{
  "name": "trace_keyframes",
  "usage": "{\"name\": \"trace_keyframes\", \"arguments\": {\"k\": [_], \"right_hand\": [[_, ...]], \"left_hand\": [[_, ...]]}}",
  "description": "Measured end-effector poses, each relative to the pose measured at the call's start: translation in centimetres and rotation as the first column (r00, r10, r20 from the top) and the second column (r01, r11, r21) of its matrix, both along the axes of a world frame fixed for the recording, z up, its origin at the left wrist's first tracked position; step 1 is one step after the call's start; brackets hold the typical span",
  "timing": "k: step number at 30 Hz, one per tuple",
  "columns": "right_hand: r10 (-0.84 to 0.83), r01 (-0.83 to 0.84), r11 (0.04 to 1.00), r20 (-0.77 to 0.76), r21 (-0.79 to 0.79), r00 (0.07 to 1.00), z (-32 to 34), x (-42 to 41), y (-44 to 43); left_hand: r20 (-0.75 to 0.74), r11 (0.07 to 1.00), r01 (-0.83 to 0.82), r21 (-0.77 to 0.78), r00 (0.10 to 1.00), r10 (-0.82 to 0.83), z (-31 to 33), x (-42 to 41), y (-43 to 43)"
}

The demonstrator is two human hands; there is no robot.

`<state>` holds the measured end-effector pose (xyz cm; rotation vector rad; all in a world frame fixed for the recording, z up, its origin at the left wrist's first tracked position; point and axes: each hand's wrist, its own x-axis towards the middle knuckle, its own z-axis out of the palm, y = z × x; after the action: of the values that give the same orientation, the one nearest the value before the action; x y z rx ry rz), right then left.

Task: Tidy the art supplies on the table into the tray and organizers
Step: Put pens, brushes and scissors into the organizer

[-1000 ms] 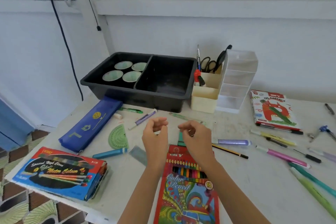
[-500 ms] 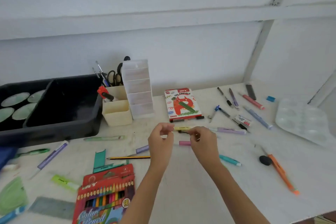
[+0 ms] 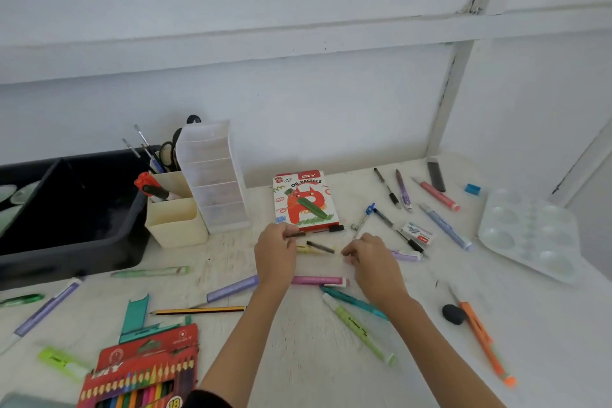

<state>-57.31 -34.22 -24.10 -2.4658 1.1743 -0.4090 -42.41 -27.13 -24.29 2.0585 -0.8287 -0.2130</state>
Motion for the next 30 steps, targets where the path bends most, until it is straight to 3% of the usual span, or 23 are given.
{"name": "trace_keyframes", "arguments": {"k": [3,9,16,21,25,30], "right_hand": [[-0.09,0.087,0.996,0.117,0.034,0.989,0.5,-1.1,-1.2],[-0.111,0.074,0.983,0.223,0.171,0.969,0.8,-1.0,-2.2],[-0.131,0.038,0.959,0.319,0.282,0.939,0.7,0.1,-2.2],[-0.152,0.031,0.945,0.352,0.326,0.923,1.1,0.5,-2.3],[-0.182,0.027,0.926,0.383,0.377,0.906,1.5,1.0,-2.0],[-0.187,-0.075,0.878,0.483,0.473,0.855,3.3,2.3,-1.0]], "left_hand": [[0.136,0.993,-0.013,0.114,0.991,-0.002,-0.8,0.7,-0.4],[0.349,0.965,0.021,0.26,0.93,-0.114,-1.7,1.1,-1.2],[0.31,0.97,0.099,0.224,0.936,-0.167,-1.7,1.6,-1.2],[0.269,0.912,0.13,0.389,0.931,-0.247,-1.3,2.3,-1.4],[0.202,0.921,0.223,0.319,0.934,-0.296,-0.9,2.5,-0.8],[-0.007,0.968,0.243,-0.066,0.97,-0.244,1.7,1.8,1.4]]}}
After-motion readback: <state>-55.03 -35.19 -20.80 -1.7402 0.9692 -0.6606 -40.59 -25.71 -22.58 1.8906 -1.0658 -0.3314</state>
